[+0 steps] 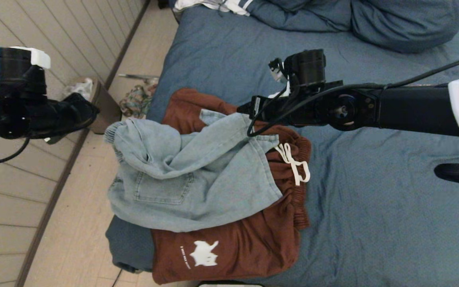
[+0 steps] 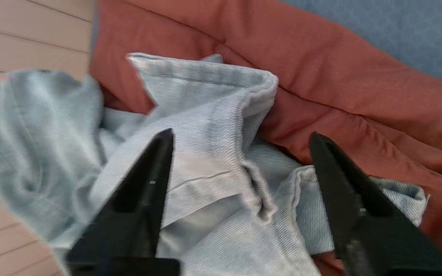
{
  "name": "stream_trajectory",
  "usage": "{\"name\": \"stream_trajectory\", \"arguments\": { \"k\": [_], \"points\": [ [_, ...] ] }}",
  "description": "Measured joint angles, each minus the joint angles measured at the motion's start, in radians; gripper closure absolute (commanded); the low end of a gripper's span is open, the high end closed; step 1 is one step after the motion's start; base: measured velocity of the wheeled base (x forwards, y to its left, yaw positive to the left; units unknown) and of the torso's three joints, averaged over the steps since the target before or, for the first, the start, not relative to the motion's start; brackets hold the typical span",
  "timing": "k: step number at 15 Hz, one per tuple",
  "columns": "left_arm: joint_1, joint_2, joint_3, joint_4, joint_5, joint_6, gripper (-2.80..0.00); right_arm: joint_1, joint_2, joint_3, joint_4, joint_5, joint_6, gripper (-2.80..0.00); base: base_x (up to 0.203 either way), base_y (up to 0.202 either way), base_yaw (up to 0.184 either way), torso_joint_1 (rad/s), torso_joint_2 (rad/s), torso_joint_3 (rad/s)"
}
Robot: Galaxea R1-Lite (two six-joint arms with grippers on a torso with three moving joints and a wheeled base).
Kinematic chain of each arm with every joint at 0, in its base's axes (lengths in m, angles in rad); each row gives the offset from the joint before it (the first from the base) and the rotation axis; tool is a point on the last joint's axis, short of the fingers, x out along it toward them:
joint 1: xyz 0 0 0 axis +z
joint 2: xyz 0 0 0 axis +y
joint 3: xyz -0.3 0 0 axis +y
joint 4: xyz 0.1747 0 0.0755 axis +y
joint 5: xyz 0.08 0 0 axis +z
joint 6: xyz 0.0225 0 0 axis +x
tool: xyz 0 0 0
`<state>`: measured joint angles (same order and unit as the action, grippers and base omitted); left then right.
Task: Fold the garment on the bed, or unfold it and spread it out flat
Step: Unford the blue shorts
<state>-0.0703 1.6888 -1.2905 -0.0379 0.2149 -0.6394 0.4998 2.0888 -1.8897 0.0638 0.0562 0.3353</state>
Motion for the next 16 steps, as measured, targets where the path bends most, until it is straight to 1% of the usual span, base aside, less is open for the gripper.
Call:
{"name": "stream_trajectory", "arguments": {
  "k": [4, 5, 7, 8, 9, 10, 11, 12, 13, 16],
  "points": [
    [0.004, -0.139, 0.206, -0.005, -0.006, 0.041, -2.80, -0.006, -0.097, 0.123, -0.004, 0.000, 0.000, -2.80, 0.000, 0.000, 0.000, 0.000, 0.00, 0.000],
    [0.004, -0.165, 0.247, -0.007, -0.007, 0.046, 0.00, -0.010, -0.122, 0.158, -0.004, 0.001, 0.002, 0.00, 0.000, 0.000, 0.000, 0.000, 0.00, 0.000],
    [0.004, -0.211, 0.331, -0.009, -0.018, 0.054, 0.00, -0.018, -0.171, 0.237, -0.005, 0.001, 0.003, 0.00, 0.000, 0.000, 0.000, 0.000, 0.00, 0.000],
    [0.003, -0.235, 0.381, -0.010, -0.042, 0.065, 0.00, -0.019, -0.198, 0.291, -0.005, 0.002, 0.002, 0.00, 0.000, 0.000, 0.000, 0.000, 0.00, 0.000],
    [-0.003, -0.258, 0.430, -0.011, -0.082, 0.075, 0.00, -0.021, -0.221, 0.346, -0.008, 0.004, -0.001, 0.00, 0.000, 0.000, 0.000, 0.000, 0.00, 0.000],
    [-0.016, -0.282, 0.484, -0.021, -0.142, 0.092, 0.00, -0.022, -0.245, 0.410, -0.011, 0.008, -0.007, 0.00, 0.000, 0.000, 0.000, 0.000, 0.00, 0.000],
    [-0.038, -0.303, 0.532, -0.048, -0.211, 0.112, 0.00, -0.023, -0.267, 0.475, -0.018, 0.017, -0.020, 0.00, 0.000, 0.000, 0.000, 0.000, 0.00, 0.000],
    [-0.065, -0.314, 0.566, -0.093, -0.262, 0.127, 0.00, -0.023, -0.285, 0.534, -0.028, 0.030, -0.035, 0.00, 0.000, 0.000, 0.000, 0.000, 0.00, 0.000],
    [-0.091, -0.313, 0.587, -0.132, -0.287, 0.131, 0.00, -0.023, -0.300, 0.587, -0.039, 0.040, -0.045, 0.00, 0.000, 0.000, 0.000, 0.000, 0.00, 0.000],
    [-0.173, -0.251, 0.605, -0.203, -0.291, 0.134, 0.00, -0.021, -0.314, 0.731, -0.078, 0.050, -0.053, 0.00, 0.000, 0.000, 0.000, 0.000, 0.00, 0.000]
  ]
}}
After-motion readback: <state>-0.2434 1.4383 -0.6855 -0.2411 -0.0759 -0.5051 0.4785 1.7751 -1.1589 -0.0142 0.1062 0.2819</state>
